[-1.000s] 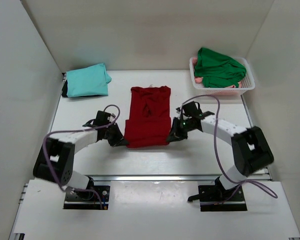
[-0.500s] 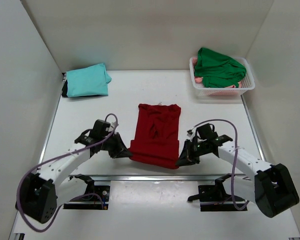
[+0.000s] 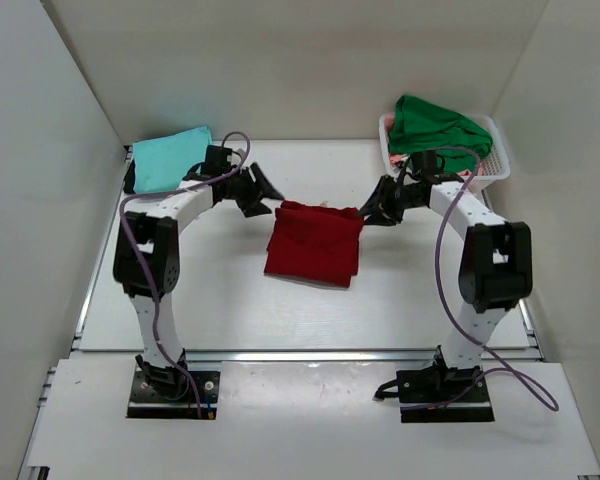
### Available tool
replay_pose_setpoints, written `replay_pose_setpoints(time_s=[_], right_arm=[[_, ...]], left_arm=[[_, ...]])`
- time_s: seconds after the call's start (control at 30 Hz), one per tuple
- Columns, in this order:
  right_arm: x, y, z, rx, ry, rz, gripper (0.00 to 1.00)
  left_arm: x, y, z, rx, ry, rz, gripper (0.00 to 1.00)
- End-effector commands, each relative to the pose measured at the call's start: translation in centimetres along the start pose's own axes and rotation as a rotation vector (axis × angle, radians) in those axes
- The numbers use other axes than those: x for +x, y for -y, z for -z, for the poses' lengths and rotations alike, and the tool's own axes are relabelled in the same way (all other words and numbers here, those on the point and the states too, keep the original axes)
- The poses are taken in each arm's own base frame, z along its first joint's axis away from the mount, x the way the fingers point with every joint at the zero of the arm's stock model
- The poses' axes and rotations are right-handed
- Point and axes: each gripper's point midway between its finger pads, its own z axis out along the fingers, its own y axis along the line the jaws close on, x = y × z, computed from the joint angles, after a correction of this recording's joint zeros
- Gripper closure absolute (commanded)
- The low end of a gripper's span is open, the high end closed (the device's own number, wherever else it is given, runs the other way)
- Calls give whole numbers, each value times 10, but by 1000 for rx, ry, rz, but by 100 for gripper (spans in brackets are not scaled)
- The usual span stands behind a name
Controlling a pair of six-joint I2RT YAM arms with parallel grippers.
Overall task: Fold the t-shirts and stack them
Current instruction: Fold the long partially folded tshirt into a neat square
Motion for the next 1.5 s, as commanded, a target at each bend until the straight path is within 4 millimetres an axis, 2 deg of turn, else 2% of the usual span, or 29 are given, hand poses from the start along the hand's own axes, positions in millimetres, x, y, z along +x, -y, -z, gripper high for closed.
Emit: replay_pose_setpoints(time_s=[0.0, 0.07, 0.13, 0.17, 0.27, 0.3, 0.33, 0.4, 0.53, 0.57, 0.63, 0.67, 0.73, 0.77, 0.8, 0.87, 0.9, 0.93, 1.0, 1.1, 1.27, 1.47], right_arm=[[-57, 16, -3, 97, 141, 0, 57], [-76, 20, -2, 123, 206, 12, 48], [-74, 22, 2, 112, 220, -5, 44], [-75, 17, 9, 89, 233, 11, 43], [-52, 26, 0, 61, 181, 36, 44], [-52, 22, 1, 48, 195, 74, 44], [-44, 21, -2, 38, 180, 90, 46], [-34, 22, -8, 22, 147, 95, 46], [-34, 18, -20, 18, 155, 181, 47], [-31, 17, -25, 14, 145, 208, 47], [-31, 14, -32, -17, 131, 212, 46], [-31, 15, -38, -21, 124, 201, 48], [-30, 15, -47, -29, 105, 206, 47], [-31, 14, -50, -33, 100, 204, 47], [-33, 10, -52, -33, 100, 219, 47], [-32, 19, -63, -7, 64, 186, 49], [-32, 17, -65, -9, 53, 195, 50], [-34, 14, -66, -11, 54, 207, 51], [-35, 12, -67, -11, 49, 211, 82], [-38, 4, -64, -11, 56, 216, 100], [-52, -6, -51, -41, 97, 215, 100], [-77, -24, -33, -96, 172, 194, 100]], left_arm=[[-48, 21, -3, 141, 66, -4, 2], [-56, 22, -4, 179, 77, 8, 1], [-51, 23, 0, 210, 79, -13, 1], [-45, 16, -1, 207, 75, -5, 1], [-27, 9, 12, 278, 89, 30, 1], [-17, 3, 11, 286, 82, 34, 2], [-10, -2, 11, 287, 79, 31, 2], [-7, -1, 13, 284, 92, -4, 1], [-10, -5, 4, 234, 125, -107, 2], [-17, -6, 2, 222, 144, -114, 1], [-17, -10, -7, 216, 139, -107, 1], [-25, -5, -5, 229, 150, -108, 2], [-22, -6, -17, 240, 121, -97, 1], [-24, 1, -18, 252, 121, -107, 1], [-21, -4, -23, 244, 107, -93, 1], [-24, 0, -28, 254, 105, -100, 1], [-20, 1, -32, 257, 91, -98, 1], [-22, 4, -32, 267, 90, -95, 2], [-20, 10, -38, 274, 77, -100, 2], [-24, 17, -39, 295, 76, -108, 2], [-37, 26, -37, 328, 81, -84, 1], [-57, 58, -20, 401, 128, -95, 1]])
